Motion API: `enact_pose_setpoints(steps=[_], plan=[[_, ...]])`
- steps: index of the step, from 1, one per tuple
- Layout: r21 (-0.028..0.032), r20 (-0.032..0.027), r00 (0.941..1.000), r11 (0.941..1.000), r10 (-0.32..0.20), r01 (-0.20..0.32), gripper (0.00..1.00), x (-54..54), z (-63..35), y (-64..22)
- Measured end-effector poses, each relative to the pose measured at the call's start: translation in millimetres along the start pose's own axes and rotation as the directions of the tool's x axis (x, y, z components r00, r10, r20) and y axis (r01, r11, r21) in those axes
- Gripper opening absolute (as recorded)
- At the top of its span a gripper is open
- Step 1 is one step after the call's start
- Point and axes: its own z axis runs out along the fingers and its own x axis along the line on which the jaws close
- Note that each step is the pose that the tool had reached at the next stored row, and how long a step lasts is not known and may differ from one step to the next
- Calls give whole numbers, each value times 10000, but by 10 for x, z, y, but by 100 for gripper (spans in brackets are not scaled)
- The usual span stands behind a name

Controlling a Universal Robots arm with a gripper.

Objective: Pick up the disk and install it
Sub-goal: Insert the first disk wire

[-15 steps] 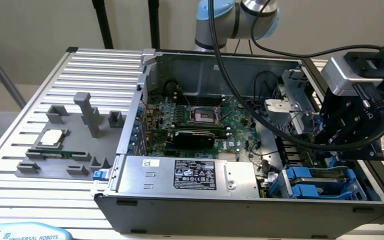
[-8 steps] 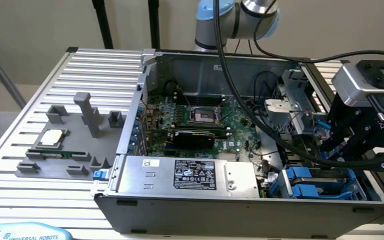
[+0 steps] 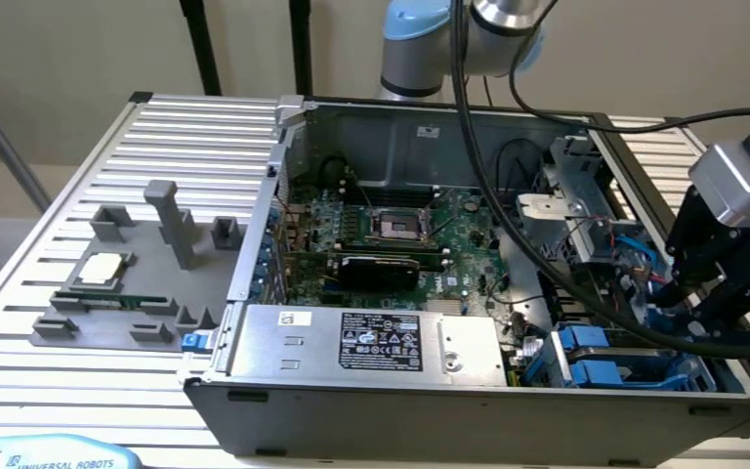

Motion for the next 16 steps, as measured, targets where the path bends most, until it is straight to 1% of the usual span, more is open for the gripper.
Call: enact_pose_setpoints(steps=[1, 2, 6, 7, 8, 12, 16], plan=[[0, 17, 10000, 10000, -2, 2, 34, 10, -2, -15], [0, 46, 10000, 10000, -6, 6, 34, 17, -2, -25], [-3, 191, 9998, 10000, -81, 81, 34, 29, 3, -43], [-9, 217, 9997, 9999, -132, 132, 34, 29, 8, -44], [-17, 235, 9995, 9998, -203, 203, 34, 30, 15, -45], [-45, 254, 9987, 9990, -451, 452, 34, 34, 26, -52], [-56, 292, 9972, 9976, -686, 688, 34, 39, 31, -64]])
